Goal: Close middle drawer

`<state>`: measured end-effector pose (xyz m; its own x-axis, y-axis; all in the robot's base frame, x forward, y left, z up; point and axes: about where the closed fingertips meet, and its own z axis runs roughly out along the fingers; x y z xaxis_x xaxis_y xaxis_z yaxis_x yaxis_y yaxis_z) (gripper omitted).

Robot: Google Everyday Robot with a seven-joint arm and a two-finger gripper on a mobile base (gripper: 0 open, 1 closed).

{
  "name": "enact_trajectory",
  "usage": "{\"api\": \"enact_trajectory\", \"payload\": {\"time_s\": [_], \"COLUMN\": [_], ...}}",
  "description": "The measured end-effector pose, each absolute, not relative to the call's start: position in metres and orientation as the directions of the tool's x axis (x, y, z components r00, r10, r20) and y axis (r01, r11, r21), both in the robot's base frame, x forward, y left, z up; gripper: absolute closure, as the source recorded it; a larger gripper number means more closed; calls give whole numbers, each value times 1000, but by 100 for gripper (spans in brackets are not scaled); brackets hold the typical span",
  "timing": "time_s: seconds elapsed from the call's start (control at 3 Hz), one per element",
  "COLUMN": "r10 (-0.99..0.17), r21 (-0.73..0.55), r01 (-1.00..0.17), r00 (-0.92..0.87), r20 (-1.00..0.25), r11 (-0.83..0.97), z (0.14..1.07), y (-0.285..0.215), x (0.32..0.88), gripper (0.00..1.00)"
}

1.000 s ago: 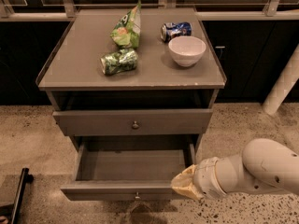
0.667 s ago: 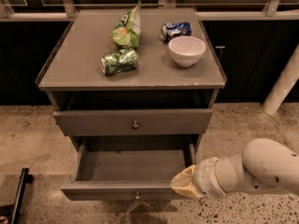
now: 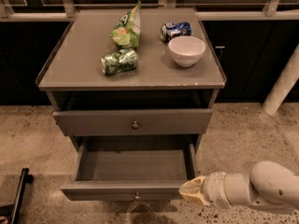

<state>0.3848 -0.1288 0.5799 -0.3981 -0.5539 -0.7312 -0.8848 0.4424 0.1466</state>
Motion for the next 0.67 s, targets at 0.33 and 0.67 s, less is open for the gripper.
{"api": "enact_trajectory", "payload": {"time_s": [0.33, 0.67], "r10": [-472, -404], "r21": [203, 289], "r01": [-859, -835], "r00": [-439, -493], "r20": [-764, -771], "r11": [469, 467], "z": [521, 464], "y": [-144, -146], "x": [393, 398], "gripper": [100, 100]}}
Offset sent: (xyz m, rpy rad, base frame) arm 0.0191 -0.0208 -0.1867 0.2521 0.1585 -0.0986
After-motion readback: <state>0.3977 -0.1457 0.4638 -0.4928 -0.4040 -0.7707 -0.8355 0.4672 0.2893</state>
